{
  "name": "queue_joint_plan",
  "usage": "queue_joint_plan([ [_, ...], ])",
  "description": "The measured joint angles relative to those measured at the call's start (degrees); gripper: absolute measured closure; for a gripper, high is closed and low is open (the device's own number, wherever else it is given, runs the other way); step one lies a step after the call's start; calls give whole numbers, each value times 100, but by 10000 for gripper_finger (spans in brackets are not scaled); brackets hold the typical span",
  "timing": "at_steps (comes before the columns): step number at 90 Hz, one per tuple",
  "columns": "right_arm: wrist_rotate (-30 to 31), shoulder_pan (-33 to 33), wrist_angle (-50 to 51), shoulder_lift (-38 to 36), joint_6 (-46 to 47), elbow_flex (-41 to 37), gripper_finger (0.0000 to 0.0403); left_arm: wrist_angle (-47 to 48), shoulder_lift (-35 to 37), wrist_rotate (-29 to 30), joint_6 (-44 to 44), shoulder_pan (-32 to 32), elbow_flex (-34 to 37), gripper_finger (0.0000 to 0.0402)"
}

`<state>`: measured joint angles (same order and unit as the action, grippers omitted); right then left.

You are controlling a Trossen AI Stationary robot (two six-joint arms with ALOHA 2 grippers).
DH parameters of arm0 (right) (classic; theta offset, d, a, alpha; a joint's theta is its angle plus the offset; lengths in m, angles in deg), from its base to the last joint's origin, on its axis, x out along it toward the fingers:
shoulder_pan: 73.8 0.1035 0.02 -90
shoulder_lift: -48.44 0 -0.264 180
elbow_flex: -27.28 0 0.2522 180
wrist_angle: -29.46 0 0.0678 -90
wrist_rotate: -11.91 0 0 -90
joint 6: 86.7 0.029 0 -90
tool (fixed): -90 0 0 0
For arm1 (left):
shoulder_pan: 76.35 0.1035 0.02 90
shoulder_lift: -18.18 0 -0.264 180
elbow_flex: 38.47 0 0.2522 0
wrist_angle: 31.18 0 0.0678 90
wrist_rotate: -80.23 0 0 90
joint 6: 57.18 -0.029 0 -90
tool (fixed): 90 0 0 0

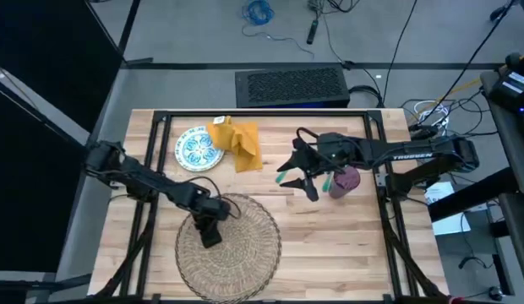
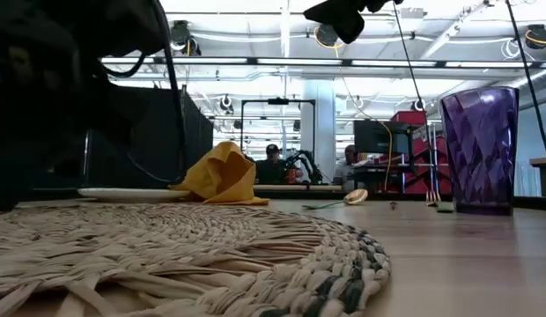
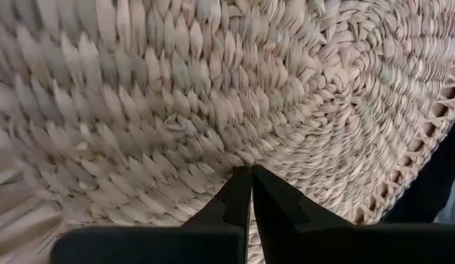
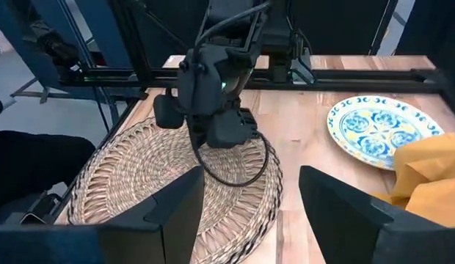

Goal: Set table place
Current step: Move the brown table mat to the center of the table

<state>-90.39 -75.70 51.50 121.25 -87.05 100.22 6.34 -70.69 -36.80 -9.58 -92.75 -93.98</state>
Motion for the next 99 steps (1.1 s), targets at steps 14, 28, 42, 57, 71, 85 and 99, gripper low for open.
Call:
queue_joint_plan([
  [14, 0, -2, -24, -136, -29, 0, 193, -16, -110, 9, -352, 330, -284, 401],
  [28, 0, 11, 95, -312, -31, 0, 193, -20, -370, 15, -583, 551, -433, 401],
  [42, 2, 103, 330, -467, -31, 0, 193, -65, -694, -1, -724, 594, -469, 401],
  [57, 16, 225, 633, -499, -21, 0, 193, -187, -807, 91, -763, 592, -480, 401],
  [71, 22, 285, 710, -502, 6, 0, 193, -695, -825, 478, -750, 660, -509, 401],
  [85, 25, 282, 697, -502, 117, 0, 193, -741, -831, 982, -892, 833, -640, 401],
  [99, 23, 282, 695, -502, 202, 0, 193, -1144, -944, 1105, -947, 1036, -645, 401],
])
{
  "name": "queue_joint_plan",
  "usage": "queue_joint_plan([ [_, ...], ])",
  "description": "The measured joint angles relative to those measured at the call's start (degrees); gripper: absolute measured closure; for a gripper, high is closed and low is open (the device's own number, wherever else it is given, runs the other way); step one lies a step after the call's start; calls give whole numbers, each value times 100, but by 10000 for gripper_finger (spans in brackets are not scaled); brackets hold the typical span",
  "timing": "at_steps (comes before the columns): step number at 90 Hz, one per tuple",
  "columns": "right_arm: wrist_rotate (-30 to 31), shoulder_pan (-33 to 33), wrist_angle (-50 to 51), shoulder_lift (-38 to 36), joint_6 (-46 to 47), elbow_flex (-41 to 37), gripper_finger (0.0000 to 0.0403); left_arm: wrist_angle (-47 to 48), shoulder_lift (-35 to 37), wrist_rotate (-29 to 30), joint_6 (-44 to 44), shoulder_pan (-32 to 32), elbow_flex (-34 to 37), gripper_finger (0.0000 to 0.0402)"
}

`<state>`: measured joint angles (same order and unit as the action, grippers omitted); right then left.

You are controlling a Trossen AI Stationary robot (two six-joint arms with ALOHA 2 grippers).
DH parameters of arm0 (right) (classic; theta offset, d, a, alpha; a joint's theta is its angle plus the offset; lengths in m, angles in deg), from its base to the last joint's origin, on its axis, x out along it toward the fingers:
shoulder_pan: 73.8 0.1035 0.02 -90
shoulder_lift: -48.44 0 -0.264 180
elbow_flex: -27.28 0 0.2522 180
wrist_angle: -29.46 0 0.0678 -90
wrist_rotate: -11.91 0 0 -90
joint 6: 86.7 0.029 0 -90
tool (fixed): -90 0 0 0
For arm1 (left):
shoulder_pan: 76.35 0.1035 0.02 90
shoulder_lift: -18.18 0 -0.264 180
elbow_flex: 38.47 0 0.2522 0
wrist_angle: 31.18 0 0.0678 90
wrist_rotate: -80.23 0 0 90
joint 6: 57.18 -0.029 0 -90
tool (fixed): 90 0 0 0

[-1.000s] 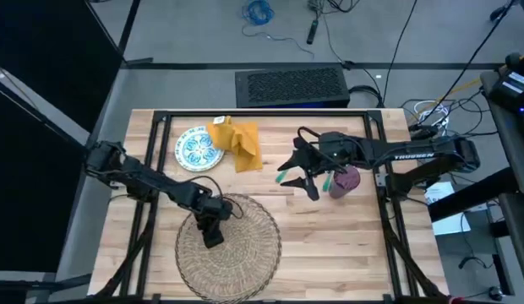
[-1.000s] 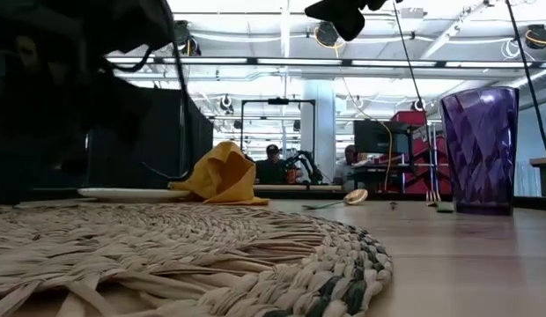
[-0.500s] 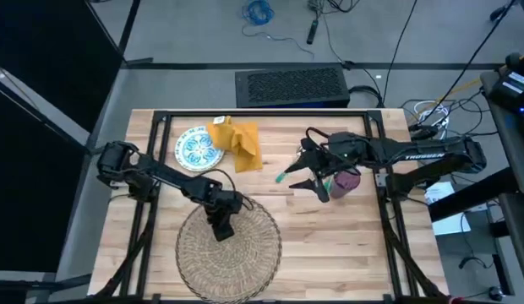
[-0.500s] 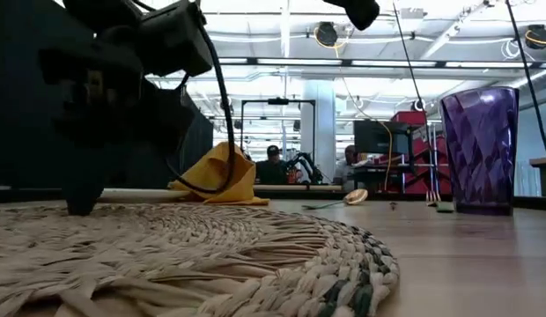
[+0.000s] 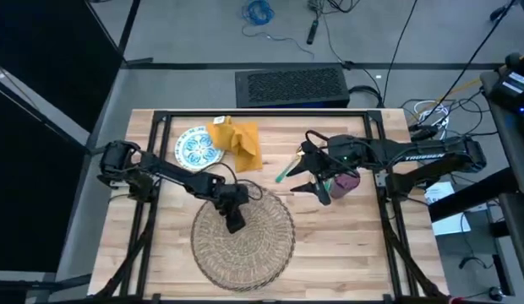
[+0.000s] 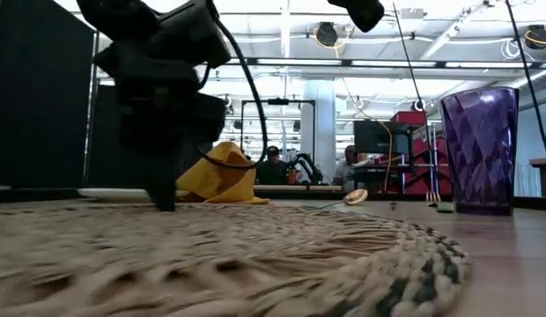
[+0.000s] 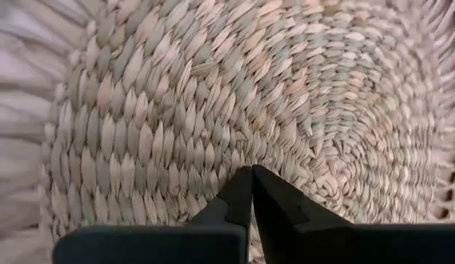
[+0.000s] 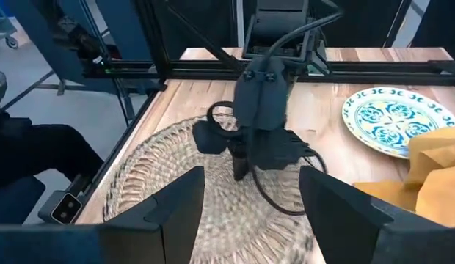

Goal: Set table place
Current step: Move the brown table mat to the center of the table, then put the white plate to the center of the brown table mat

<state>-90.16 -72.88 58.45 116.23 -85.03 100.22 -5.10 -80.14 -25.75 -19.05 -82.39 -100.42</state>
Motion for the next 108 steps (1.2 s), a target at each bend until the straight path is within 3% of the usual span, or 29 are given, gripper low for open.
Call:
queue_joint_plan([
  [25, 1, 14, 13, -16, 71, 0, 193, -839, -821, -363, -284, 74, -332, 401],
  [59, 4, 149, 184, -17, 73, 0, 193, -603, -1489, -277, -1306, 398, -1613, 401],
  [90, 235, 144, 382, -15, -23, 0, 193, -372, -805, -258, -1776, 439, -1680, 399],
  [102, 357, 119, 379, -15, -67, 0, 193, -206, -473, -287, -2105, 442, -1676, 379],
  [108, 358, 99, 381, -15, -69, 0, 193, 172, -254, -15, -2258, 491, -1680, 365],
])
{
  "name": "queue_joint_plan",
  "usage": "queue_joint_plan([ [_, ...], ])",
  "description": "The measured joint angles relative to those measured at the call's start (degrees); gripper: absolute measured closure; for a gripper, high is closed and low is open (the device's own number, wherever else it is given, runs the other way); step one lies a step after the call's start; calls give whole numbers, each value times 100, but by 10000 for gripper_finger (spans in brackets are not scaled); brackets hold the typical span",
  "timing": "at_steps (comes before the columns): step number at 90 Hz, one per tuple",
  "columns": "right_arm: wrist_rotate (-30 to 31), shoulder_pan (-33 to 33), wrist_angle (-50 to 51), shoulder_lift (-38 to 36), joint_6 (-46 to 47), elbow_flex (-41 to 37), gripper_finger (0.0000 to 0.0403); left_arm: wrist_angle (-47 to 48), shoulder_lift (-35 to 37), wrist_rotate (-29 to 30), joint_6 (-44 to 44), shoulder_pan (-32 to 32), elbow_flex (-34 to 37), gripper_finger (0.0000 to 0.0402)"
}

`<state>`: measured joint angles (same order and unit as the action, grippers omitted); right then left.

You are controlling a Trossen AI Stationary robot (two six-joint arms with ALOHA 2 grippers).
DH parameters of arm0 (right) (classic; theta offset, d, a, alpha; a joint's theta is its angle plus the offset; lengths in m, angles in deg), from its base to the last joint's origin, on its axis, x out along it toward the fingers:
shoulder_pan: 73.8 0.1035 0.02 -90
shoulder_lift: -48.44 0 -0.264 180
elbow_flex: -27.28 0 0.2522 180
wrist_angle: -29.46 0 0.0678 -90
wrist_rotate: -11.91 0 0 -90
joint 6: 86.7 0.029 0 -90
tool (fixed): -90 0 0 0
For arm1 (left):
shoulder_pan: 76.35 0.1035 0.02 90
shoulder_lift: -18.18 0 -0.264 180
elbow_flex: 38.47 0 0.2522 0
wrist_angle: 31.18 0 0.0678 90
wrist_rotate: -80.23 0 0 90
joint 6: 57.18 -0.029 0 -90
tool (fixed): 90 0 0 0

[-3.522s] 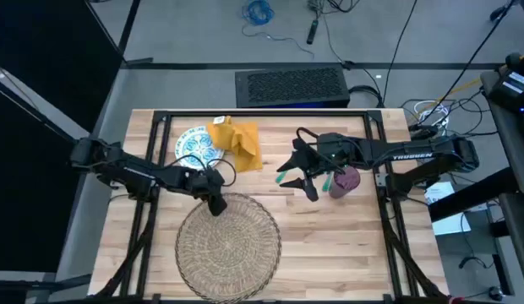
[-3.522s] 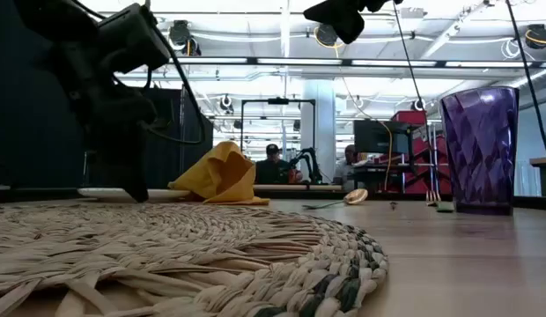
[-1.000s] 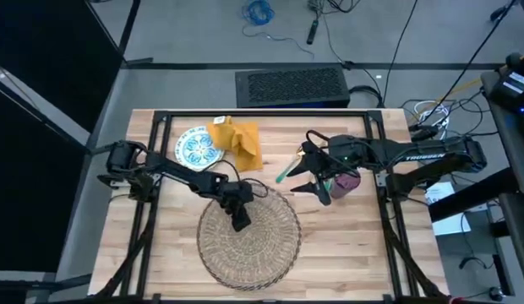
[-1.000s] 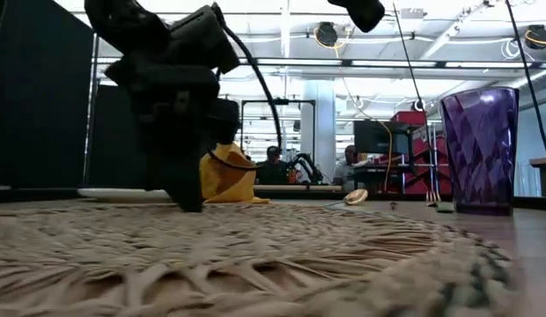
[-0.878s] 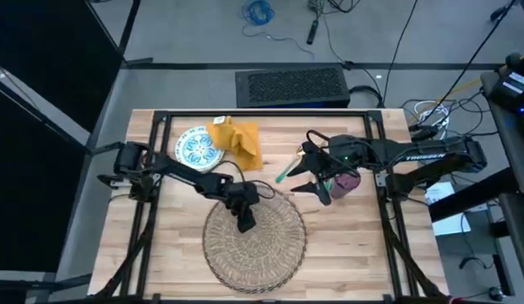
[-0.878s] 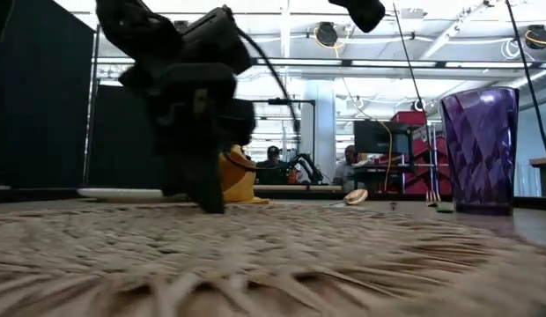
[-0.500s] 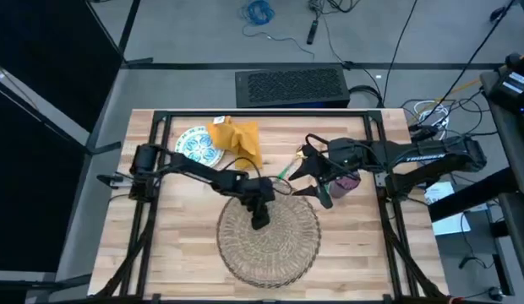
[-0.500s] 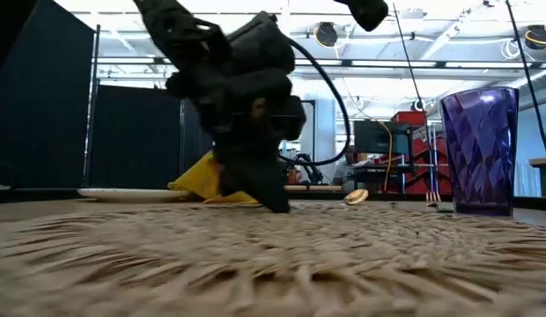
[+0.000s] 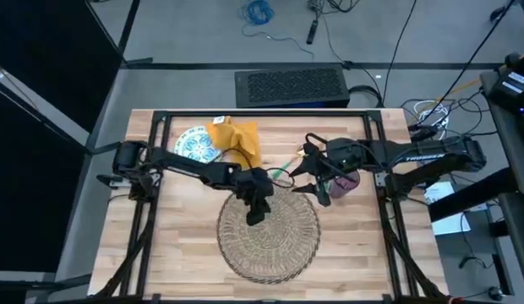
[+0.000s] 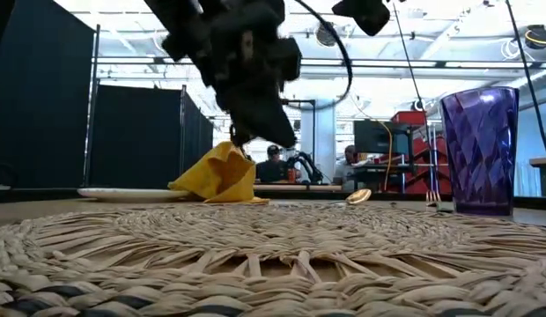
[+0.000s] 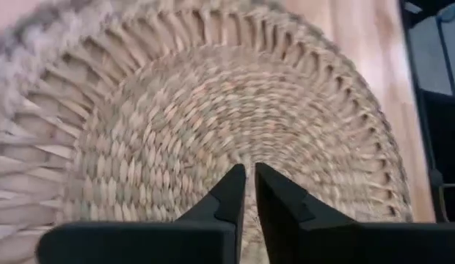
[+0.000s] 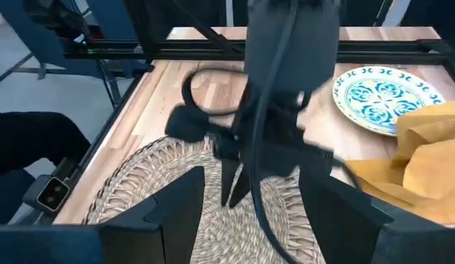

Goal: Set table place
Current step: Put the white plate to the center of the brown table mat

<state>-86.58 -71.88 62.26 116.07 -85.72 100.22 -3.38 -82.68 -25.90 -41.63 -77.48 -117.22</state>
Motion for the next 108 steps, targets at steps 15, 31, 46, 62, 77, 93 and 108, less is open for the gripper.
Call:
queue_joint_plan([
  [15, -2, -73, 14, 0, -33, -1, 193, 1134, 636, 1628, -544, 211, 26, 340],
  [31, -2, -221, 104, 0, -28, 0, 193, 863, 1606, 1892, -711, 761, 480, 338],
  [46, -2, -274, 146, 0, -23, -2, 193, 478, 2662, 1940, -617, 1562, 1306, 338],
  [62, -28, -432, 21, -2, -229, -137, 193, -465, 3802, 1576, 0, 2117, 2371, 338],
  [77, -91, -819, -1153, 0, -134, -1178, 193, -1413, 4822, 1429, 390, 2339, 3146, 338],
  [93, -668, -1585, -3660, 11, 820, -2503, 193, -1674, 5649, 1539, 636, 2525, 3484, 338],
  [108, -739, -2079, -4930, 140, 1958, -2777, 193, -1406, 6128, 2641, 838, 2552, 3649, 338],
])
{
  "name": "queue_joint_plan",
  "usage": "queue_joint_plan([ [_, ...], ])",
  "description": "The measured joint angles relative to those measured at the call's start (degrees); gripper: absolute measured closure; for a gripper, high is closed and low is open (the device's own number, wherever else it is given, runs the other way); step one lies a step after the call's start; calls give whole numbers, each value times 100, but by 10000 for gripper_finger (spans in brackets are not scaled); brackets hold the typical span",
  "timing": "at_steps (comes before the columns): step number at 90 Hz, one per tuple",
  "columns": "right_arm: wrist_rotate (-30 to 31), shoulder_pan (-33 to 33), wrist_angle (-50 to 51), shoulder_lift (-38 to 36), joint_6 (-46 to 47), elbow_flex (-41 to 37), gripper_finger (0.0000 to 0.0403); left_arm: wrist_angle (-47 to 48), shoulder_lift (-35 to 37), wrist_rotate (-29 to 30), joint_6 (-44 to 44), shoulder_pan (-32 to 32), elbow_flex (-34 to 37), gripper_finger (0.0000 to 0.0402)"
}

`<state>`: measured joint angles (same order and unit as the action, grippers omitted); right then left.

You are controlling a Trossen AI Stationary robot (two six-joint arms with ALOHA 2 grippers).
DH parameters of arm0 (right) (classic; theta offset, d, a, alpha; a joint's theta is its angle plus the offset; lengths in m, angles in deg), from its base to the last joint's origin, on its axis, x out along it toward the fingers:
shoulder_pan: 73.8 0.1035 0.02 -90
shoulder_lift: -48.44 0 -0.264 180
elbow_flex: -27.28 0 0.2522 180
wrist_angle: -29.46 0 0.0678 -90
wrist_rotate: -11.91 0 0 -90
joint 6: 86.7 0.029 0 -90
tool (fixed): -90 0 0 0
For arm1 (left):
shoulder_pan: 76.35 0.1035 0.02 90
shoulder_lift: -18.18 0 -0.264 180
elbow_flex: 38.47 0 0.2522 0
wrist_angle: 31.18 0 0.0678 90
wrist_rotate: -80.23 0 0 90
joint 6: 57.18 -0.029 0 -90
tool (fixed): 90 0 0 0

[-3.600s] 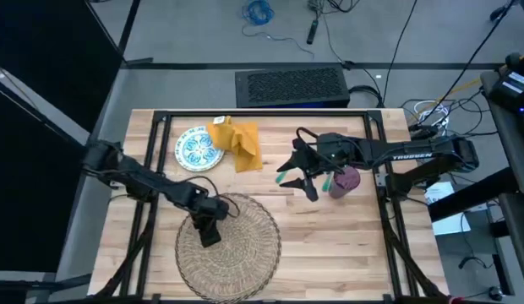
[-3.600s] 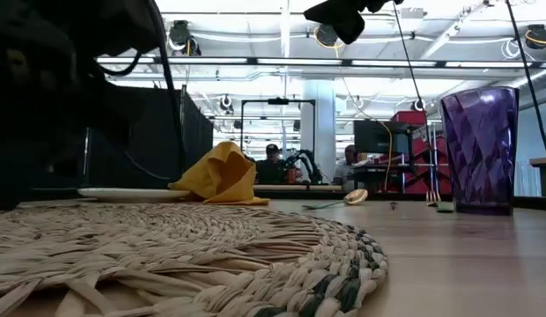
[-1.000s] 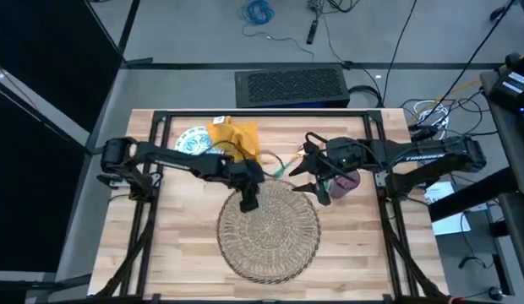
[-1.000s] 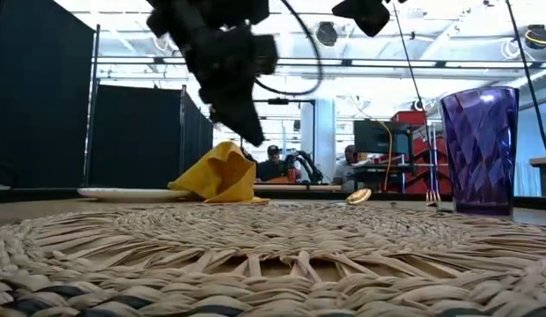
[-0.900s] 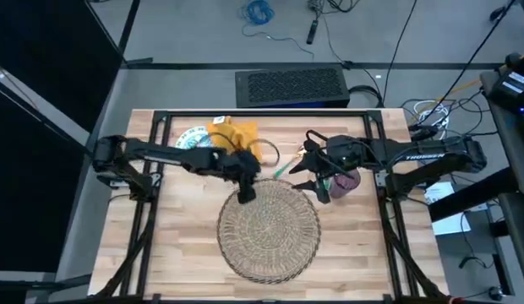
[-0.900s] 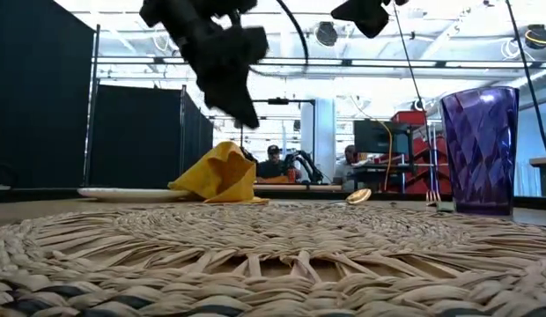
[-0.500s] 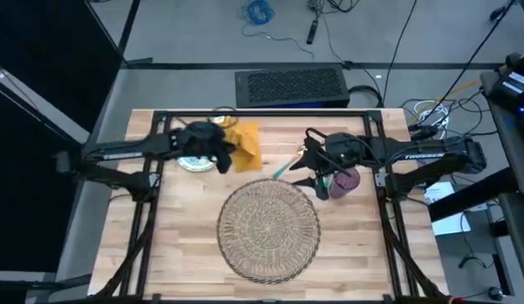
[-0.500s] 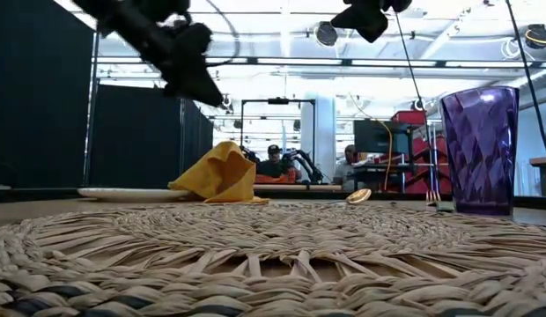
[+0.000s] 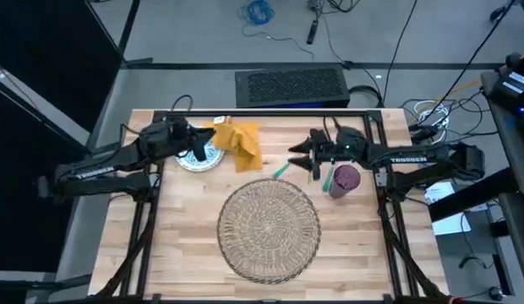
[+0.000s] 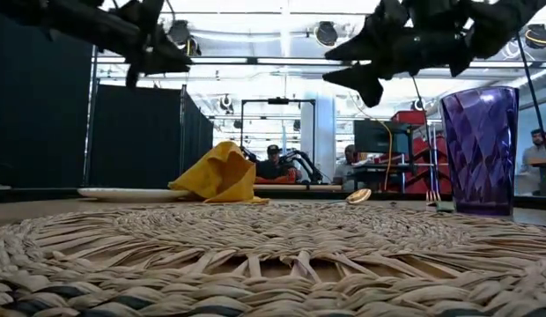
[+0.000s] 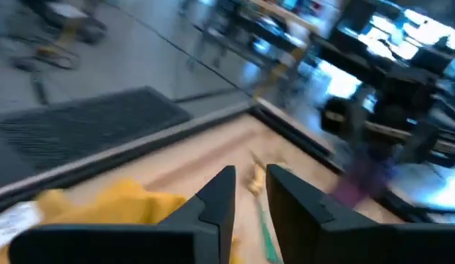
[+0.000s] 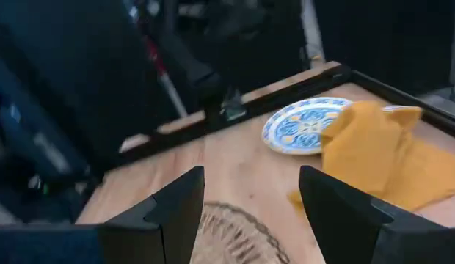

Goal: Set table place
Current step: Put the white plate to the center of the brown table mat

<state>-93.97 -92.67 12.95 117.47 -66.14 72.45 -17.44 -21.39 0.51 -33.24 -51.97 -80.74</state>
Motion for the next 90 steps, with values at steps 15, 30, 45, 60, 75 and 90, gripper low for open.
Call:
queue_joint_plan([
  [15, 348, -265, 115, 225, 330, 298, 193, 719, 67, 488, 218, -14, 12, 338],
  [30, 353, -448, 760, 638, 217, 872, 193, 736, -50, 345, -49, -159, 12, 338],
  [45, -8, -451, 1044, 1305, -28, 1358, 193, 750, -248, 439, -224, -197, 12, 338],
  [60, -106, -296, 1047, 1921, -145, 1647, 193, 804, -612, 453, -451, -199, 12, 338],
  [75, -108, -191, 1063, 2283, -174, 1843, 193, 832, -1049, 731, -581, -191, 12, 338],
  [90, -266, -186, 1054, 2313, -198, 1892, 193, 1504, -1272, 1256, 292, -148, 10, 338],
])
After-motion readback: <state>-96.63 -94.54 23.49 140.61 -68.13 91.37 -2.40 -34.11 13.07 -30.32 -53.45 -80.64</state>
